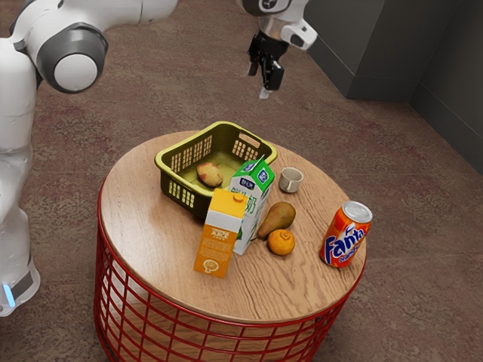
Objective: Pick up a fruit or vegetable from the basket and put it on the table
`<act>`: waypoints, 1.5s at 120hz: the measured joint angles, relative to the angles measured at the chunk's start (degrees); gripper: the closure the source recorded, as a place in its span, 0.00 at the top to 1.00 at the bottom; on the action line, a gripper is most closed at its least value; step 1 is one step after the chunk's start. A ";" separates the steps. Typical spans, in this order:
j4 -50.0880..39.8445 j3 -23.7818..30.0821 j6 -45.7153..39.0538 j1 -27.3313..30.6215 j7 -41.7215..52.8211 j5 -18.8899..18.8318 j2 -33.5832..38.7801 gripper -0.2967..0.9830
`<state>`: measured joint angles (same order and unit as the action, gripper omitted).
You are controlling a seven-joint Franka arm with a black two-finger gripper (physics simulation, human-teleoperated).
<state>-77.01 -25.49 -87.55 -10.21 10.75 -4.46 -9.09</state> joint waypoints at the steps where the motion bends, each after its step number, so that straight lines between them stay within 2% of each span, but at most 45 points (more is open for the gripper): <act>1: 0.00 -0.01 -0.05 0.00 0.08 0.03 0.00 0.77; 13: 0.09 0.19 -0.50 -0.49 0.82 0.13 1.26 0.77; 32: 1.66 0.97 -0.88 -7.88 1.33 -1.10 4.01 0.77; 55: 0.18 1.14 -1.06 -7.47 1.94 -1.94 3.46 0.77; 79: -2.26 0.99 2.38 -17.86 2.28 -1.67 4.28 0.77; 88: -8.05 0.23 4.59 -20.47 2.51 -2.33 7.91 0.77; 95: -20.31 -0.19 4.10 -22.94 2.56 -4.26 16.39 0.77; 102: -33.44 -0.15 2.65 -19.75 2.55 -7.98 26.30 0.77; 113: -42.07 -0.25 0.04 -17.75 3.81 -14.40 31.59 0.77; 124: -44.52 -0.28 -3.60 -18.19 6.14 -19.59 32.42 0.77; 135: -45.53 -0.13 -6.20 -18.87 8.34 -22.26 32.65 0.77; 157: -48.37 -1.00 -9.50 -20.53 11.85 -23.57 32.85 0.77; 180: -47.85 -11.45 -15.42 -28.95 15.34 -23.65 30.27 0.77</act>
<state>-124.86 -36.94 -102.96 -39.16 26.09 -28.10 21.19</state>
